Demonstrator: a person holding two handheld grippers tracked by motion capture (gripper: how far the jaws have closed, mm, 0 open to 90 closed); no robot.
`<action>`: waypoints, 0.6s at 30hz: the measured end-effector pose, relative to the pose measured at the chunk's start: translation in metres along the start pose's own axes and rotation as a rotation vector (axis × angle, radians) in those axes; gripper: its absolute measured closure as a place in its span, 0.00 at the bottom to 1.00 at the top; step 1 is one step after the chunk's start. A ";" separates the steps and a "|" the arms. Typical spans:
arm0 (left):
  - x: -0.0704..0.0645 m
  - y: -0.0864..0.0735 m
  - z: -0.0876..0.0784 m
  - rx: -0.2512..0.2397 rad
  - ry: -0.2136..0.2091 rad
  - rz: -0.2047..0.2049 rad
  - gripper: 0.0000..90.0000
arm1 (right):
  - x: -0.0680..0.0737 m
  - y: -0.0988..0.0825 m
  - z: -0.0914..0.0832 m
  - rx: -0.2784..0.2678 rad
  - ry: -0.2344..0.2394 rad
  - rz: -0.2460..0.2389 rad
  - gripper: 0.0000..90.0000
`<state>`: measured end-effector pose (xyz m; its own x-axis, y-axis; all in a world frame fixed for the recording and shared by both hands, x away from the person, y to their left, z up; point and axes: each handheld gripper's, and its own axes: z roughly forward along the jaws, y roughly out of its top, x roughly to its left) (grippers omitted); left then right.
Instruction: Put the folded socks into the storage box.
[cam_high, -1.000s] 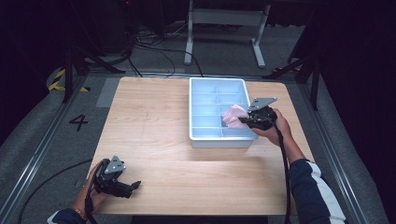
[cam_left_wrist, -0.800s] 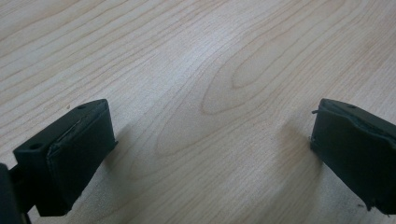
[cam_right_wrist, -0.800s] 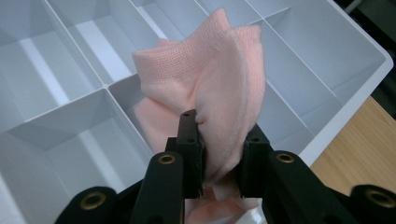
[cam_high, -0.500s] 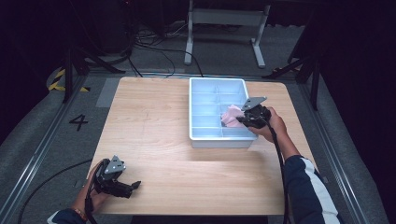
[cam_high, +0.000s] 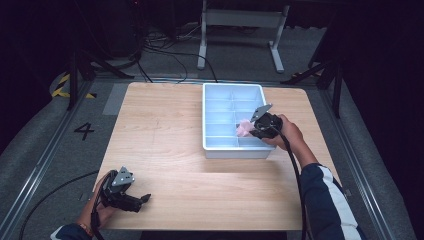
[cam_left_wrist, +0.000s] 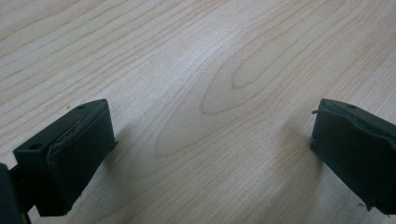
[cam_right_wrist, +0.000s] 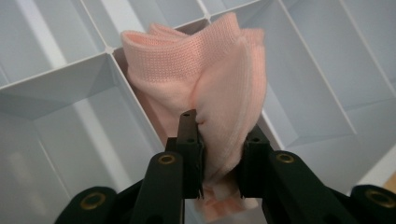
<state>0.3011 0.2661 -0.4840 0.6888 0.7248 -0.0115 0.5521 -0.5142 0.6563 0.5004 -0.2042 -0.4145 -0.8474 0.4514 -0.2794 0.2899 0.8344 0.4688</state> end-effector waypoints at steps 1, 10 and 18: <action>0.000 0.000 0.000 -0.001 -0.001 0.000 0.00 | 0.000 0.001 0.001 0.011 0.010 -0.001 0.83; 0.000 0.000 0.000 -0.001 -0.001 0.000 0.00 | -0.008 0.005 0.008 0.069 0.077 0.051 0.83; 0.000 0.000 0.000 -0.001 -0.001 0.000 0.00 | -0.011 0.008 0.017 0.148 0.095 0.069 0.83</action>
<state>0.3011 0.2661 -0.4841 0.6891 0.7246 -0.0126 0.5520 -0.5135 0.6570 0.5199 -0.1968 -0.4219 -0.8594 0.4833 -0.1670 0.4051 0.8429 0.3542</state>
